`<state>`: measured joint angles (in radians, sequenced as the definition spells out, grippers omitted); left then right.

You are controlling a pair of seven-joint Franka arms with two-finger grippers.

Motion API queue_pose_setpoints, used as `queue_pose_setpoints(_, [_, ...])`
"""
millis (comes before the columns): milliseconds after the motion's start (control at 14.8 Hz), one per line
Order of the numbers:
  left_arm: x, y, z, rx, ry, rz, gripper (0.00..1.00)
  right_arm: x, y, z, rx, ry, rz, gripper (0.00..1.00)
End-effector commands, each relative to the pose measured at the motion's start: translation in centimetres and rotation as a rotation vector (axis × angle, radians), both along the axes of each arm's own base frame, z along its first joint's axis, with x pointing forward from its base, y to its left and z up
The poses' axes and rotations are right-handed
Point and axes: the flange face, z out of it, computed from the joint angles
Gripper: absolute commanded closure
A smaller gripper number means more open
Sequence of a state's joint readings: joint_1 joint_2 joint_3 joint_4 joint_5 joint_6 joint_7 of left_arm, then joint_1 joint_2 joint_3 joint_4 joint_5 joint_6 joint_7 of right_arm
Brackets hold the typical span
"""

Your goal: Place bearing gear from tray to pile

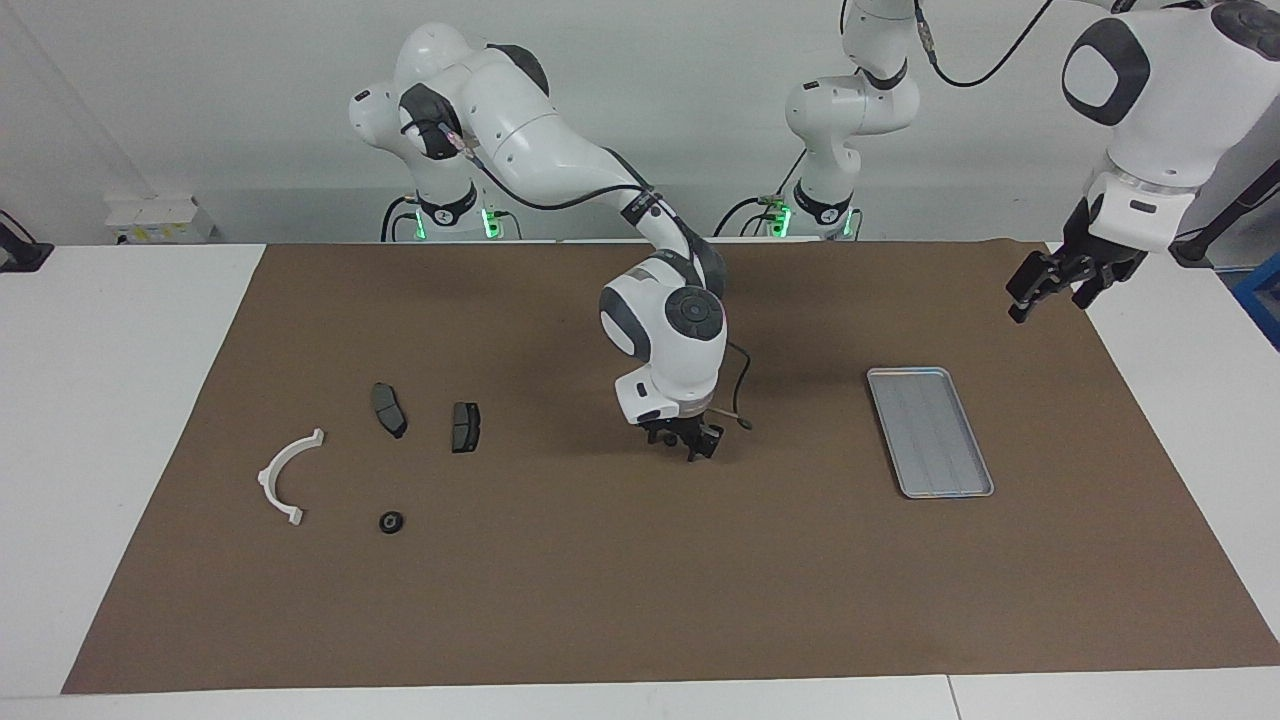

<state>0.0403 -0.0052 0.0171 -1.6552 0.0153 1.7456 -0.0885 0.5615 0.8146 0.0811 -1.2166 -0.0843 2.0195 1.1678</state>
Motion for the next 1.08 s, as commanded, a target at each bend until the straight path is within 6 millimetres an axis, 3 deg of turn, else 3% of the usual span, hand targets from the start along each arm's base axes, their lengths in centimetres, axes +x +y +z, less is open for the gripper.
queue_pose_setpoints(0, [-0.8,2.1,0.8,-0.038,-0.012,0.036,0.0,0.6,-0.8,-1.1,-0.017,0.014,-0.009,0.79])
queue_pose_setpoints(135, [-1.2,5.5,0.6,-0.046,-0.023,0.097,0.0,0.6,-0.8,-1.1,-0.015,0.015,-0.008,0.99])
queue_pose_setpoints(270, [-1.6,8.8,0.8,-0.049,-0.05,0.156,0.0,0.6,-0.8,-1.1,-0.014,0.014,-0.007,1.0])
queue_pose_setpoints(338, [-1.5,8.8,0.9,-0.049,-0.05,0.159,0.0,0.6,-0.8,-1.1,-0.014,0.014,-0.007,1.0])
queue_pose_setpoints(540, [-1.0,6.9,1.0,-0.052,-0.042,0.127,0.0,0.6,-0.9,-1.0,-0.017,0.012,-0.001,1.0])
queue_pose_setpoints(810, [0.0,-2.4,1.4,-0.053,-0.039,-0.052,0.0,1.0,-2.7,0.2,-0.04,0.064,0.036,1.0])
queue_pose_setpoints(1013, [-0.2,-4.1,1.1,-0.052,-0.029,-0.089,0.0,1.3,-3.6,1.7,-0.044,0.084,0.039,1.0])
